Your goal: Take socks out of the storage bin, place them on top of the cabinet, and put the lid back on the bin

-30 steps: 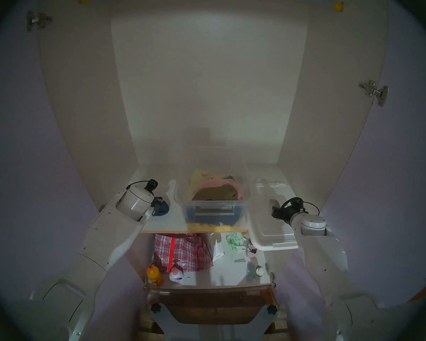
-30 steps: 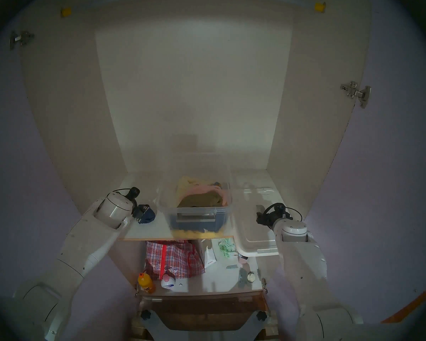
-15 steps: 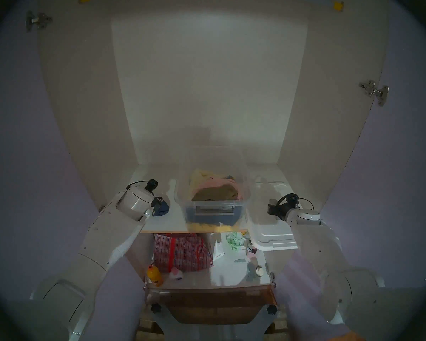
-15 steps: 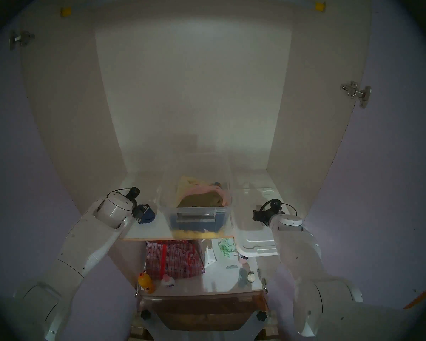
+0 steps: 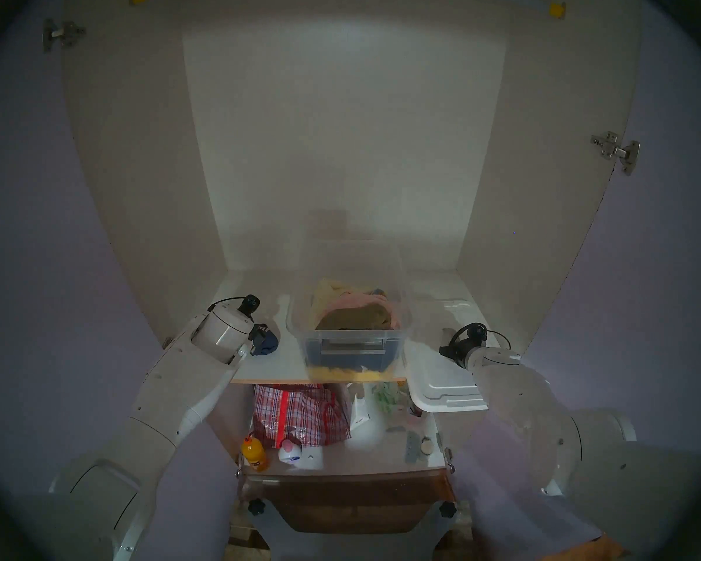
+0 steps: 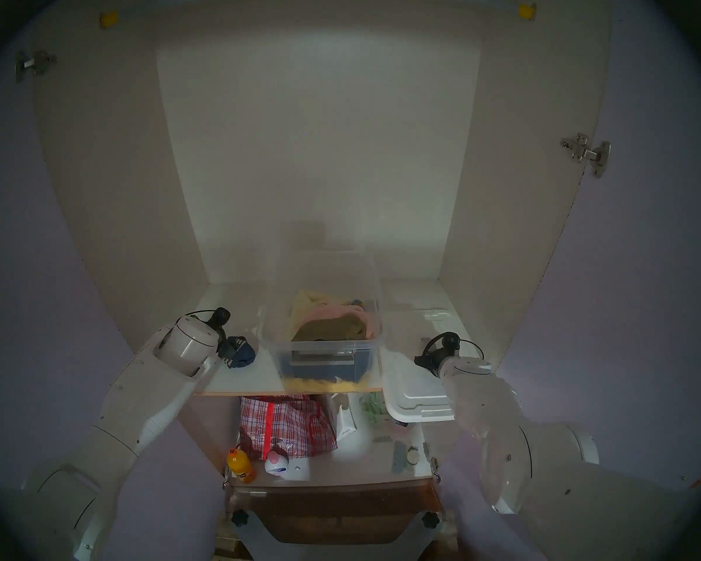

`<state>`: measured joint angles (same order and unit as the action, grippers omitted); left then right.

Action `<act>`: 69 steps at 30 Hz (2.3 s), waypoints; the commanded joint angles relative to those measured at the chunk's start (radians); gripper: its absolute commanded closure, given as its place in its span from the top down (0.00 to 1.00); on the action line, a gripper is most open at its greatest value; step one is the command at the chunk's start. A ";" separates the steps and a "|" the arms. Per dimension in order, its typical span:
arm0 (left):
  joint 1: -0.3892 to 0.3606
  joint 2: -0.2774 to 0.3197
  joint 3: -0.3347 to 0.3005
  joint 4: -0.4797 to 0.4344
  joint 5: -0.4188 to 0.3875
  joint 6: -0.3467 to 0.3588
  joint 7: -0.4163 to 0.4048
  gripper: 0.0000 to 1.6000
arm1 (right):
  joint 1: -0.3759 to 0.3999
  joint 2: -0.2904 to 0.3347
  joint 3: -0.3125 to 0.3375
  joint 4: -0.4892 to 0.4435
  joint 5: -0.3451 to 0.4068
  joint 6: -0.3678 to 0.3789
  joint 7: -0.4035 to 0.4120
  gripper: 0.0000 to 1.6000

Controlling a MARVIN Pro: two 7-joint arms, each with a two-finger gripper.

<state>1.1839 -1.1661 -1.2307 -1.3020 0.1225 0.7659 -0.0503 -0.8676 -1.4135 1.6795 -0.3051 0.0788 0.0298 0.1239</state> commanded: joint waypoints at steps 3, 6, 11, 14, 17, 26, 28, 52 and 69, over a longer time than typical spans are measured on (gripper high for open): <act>-0.026 0.001 -0.008 -0.020 -0.001 -0.008 -0.001 1.00 | 0.030 -0.009 0.028 -0.058 0.014 -0.083 -0.127 0.00; -0.026 0.001 -0.008 -0.020 -0.001 -0.008 0.000 1.00 | 0.034 -0.010 0.035 -0.084 0.019 -0.099 -0.150 0.00; -0.026 0.001 -0.008 -0.019 -0.001 -0.007 0.001 1.00 | 0.037 -0.019 0.050 -0.128 0.026 -0.134 -0.180 0.00; -0.026 0.000 -0.008 -0.018 -0.001 -0.007 0.002 1.00 | 0.037 -0.031 0.060 -0.166 0.027 -0.144 -0.222 0.00; -0.026 0.000 -0.008 -0.018 -0.001 -0.007 0.002 1.00 | 0.045 -0.042 0.075 -0.203 0.035 -0.150 -0.264 0.00; -0.026 0.000 -0.008 -0.017 -0.001 -0.007 0.004 1.00 | 0.035 -0.095 0.070 -0.361 0.015 -0.170 -0.388 0.00; -0.026 0.000 -0.008 -0.017 -0.001 -0.007 0.004 1.00 | 0.043 -0.105 0.065 -0.370 0.008 -0.159 -0.412 0.00; -0.026 0.001 -0.008 -0.020 -0.003 -0.009 0.001 1.00 | 0.095 -0.348 -0.085 -0.693 -0.043 0.395 -0.924 0.00; -0.026 0.002 -0.008 -0.021 -0.003 -0.009 -0.002 1.00 | 0.229 -0.554 -0.149 -0.396 -0.071 0.316 -1.122 0.00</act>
<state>1.1829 -1.1668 -1.2306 -1.2993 0.1218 0.7653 -0.0488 -0.6870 -1.9584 1.5297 -0.7620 0.0275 0.4193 -0.9363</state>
